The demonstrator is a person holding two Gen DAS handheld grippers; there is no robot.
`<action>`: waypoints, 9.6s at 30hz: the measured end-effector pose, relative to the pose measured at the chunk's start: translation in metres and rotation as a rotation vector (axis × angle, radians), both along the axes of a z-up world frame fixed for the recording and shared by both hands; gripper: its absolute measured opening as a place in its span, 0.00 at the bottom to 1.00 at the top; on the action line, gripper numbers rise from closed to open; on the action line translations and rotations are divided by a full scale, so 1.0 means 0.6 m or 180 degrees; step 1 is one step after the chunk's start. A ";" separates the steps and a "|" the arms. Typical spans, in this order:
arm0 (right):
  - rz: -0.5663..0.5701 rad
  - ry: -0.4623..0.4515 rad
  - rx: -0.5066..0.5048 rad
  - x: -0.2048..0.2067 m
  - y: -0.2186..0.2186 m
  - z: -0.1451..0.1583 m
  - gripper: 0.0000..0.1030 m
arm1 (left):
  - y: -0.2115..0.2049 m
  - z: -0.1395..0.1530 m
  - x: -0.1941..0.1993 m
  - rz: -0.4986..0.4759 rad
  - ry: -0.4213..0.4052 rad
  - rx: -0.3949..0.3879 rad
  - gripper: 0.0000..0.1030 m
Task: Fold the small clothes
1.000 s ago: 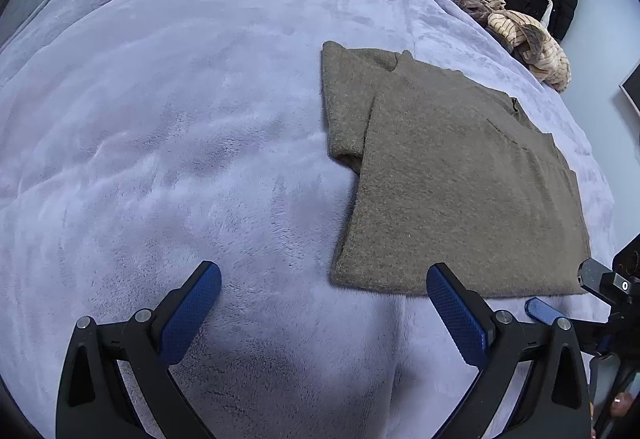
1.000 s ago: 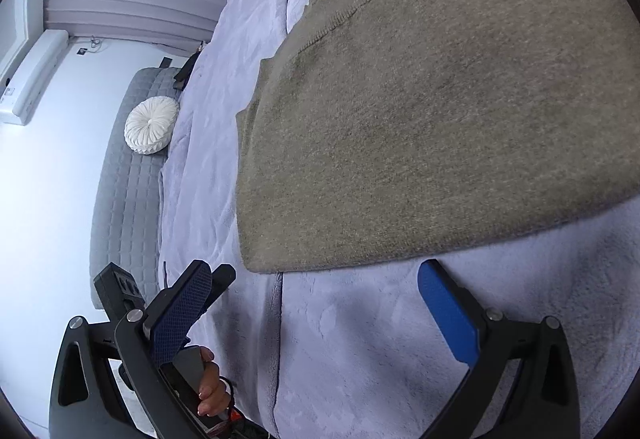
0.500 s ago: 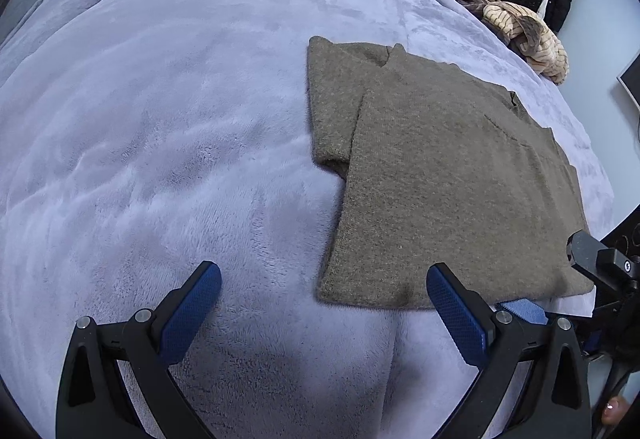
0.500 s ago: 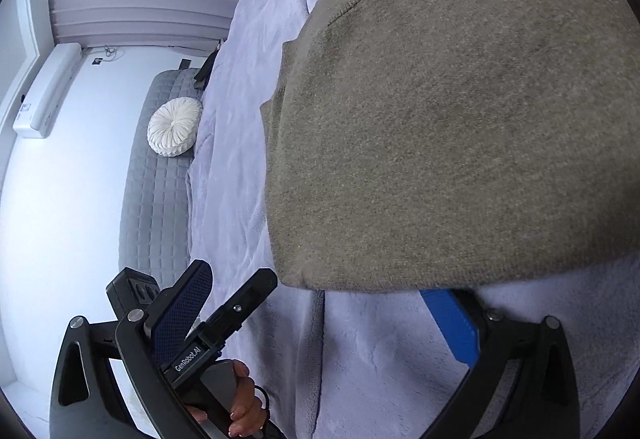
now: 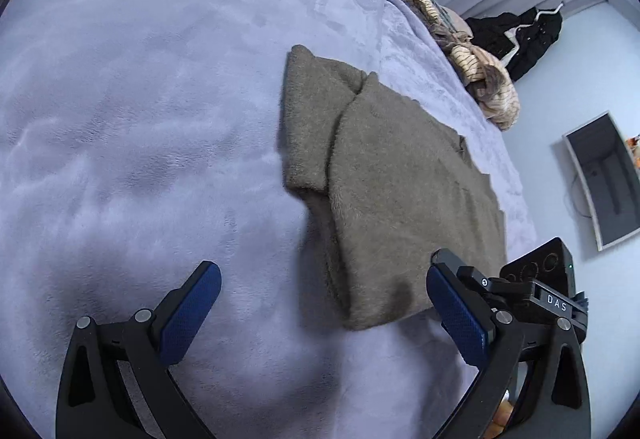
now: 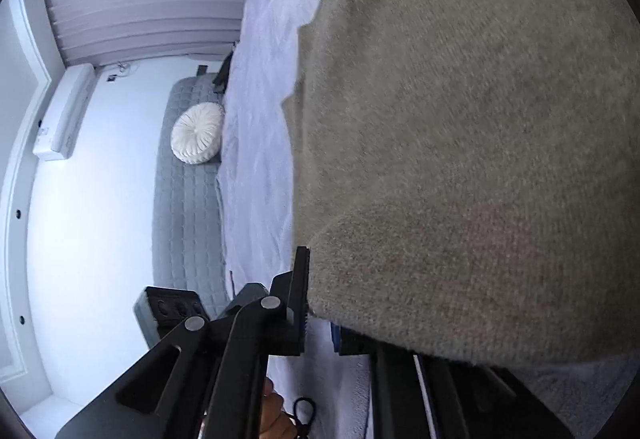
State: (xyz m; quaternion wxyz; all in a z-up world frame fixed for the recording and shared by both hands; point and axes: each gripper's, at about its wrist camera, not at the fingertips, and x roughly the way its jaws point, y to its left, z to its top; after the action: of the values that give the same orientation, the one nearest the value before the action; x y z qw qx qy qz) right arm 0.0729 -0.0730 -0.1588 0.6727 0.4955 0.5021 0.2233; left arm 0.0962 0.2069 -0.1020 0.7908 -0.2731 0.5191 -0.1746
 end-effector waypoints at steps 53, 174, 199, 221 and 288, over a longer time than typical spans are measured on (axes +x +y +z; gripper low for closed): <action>-0.0546 -0.0330 -0.0861 -0.013 -0.413 0.037 0.15 | -0.641 0.125 0.096 -0.1940 -0.0815 0.1486 0.22; -0.0926 -0.0562 -0.1338 -0.260 -0.459 0.069 0.23 | -0.389 0.020 -0.083 -0.0689 -0.0338 0.1741 1.00; -0.0596 -0.0171 -0.1384 -0.012 -0.542 0.100 0.24 | -0.432 0.062 0.092 -0.0655 -0.0371 0.1589 1.00; -0.0836 -0.0172 -0.1325 -0.054 -0.583 0.096 0.66 | -0.464 0.050 0.097 -0.0760 -0.0402 0.1688 1.00; 0.0033 -0.0352 0.0127 -0.129 -0.277 0.146 0.34 | -0.266 0.148 -0.092 -0.1133 -0.0300 0.0829 0.50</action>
State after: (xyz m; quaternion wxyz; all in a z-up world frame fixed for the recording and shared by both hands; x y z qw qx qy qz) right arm -0.0045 -0.2394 -0.0711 0.6882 0.4931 0.4621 0.2639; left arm 0.0412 0.0474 -0.0135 0.7995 -0.0643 0.5398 -0.2555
